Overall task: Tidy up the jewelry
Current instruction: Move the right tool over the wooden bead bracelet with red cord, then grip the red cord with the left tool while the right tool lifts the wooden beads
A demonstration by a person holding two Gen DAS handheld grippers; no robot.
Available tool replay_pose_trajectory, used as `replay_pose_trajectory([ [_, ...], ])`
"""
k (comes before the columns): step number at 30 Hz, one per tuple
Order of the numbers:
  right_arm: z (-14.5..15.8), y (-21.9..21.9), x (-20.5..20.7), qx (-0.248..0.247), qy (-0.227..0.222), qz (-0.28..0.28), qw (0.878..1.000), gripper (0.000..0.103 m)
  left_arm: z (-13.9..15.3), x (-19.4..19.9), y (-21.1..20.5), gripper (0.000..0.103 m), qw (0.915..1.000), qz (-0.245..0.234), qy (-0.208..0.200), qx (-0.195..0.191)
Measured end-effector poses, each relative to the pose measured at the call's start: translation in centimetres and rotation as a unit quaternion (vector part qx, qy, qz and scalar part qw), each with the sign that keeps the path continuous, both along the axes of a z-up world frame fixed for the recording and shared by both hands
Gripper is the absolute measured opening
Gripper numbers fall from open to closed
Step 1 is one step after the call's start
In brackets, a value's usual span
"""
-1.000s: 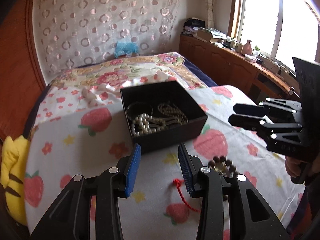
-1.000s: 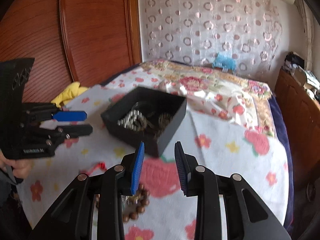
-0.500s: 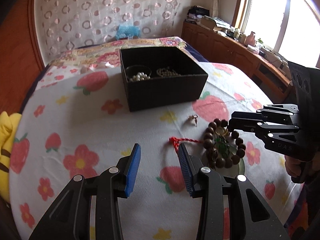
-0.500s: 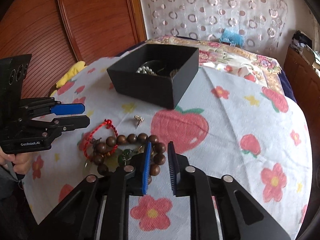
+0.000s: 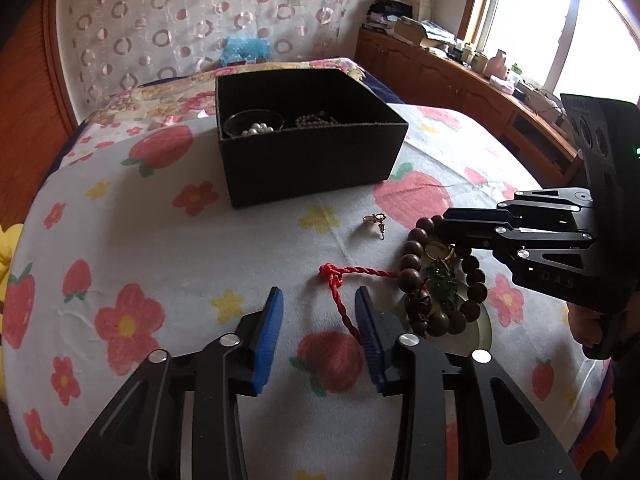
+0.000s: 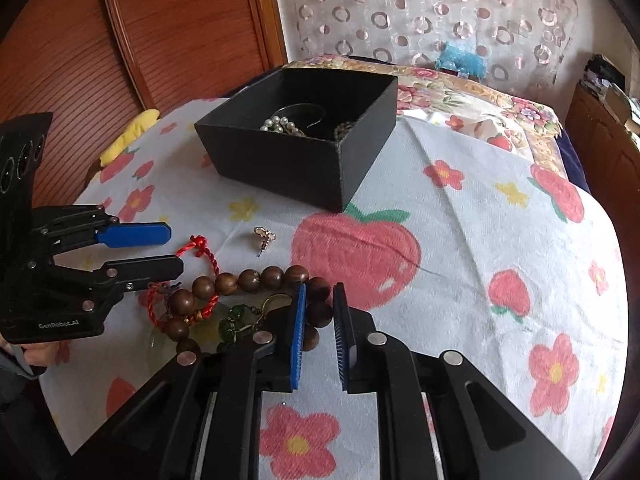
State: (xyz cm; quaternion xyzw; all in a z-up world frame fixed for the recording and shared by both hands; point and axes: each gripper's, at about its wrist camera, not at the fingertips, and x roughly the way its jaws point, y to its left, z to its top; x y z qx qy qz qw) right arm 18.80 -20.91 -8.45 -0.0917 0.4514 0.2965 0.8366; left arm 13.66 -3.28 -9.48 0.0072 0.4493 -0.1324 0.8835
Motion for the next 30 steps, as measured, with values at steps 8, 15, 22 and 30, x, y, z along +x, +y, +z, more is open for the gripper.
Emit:
replay_pose_trajectory([
  [8, -0.2, 0.2, 0.0, 0.000, -0.004, -0.001, 1.000, 0.016, -0.6, 0.7, -0.4, 0.017, 0.9998, -0.003, -0.007, 0.018],
  [15, 1.0, 0.0, -0.9, 0.007, -0.030, 0.001, 1.000, 0.015, -0.4, 0.8, -0.1, 0.010, 0.9999, 0.003, -0.006, 0.010],
  [22, 4.7, -0.6, -1.8, 0.014, -0.074, 0.004, 0.997, 0.015, -0.5, 0.9, 0.8, 0.002, 0.9999, 0.010, -0.004, -0.010],
  [30, 7.9, -1.2, -1.9, 0.024, -0.109, 0.004, 0.994, 0.015, 0.9, 0.3, 1.5, 0.002, 0.9995, 0.013, -0.021, -0.017],
])
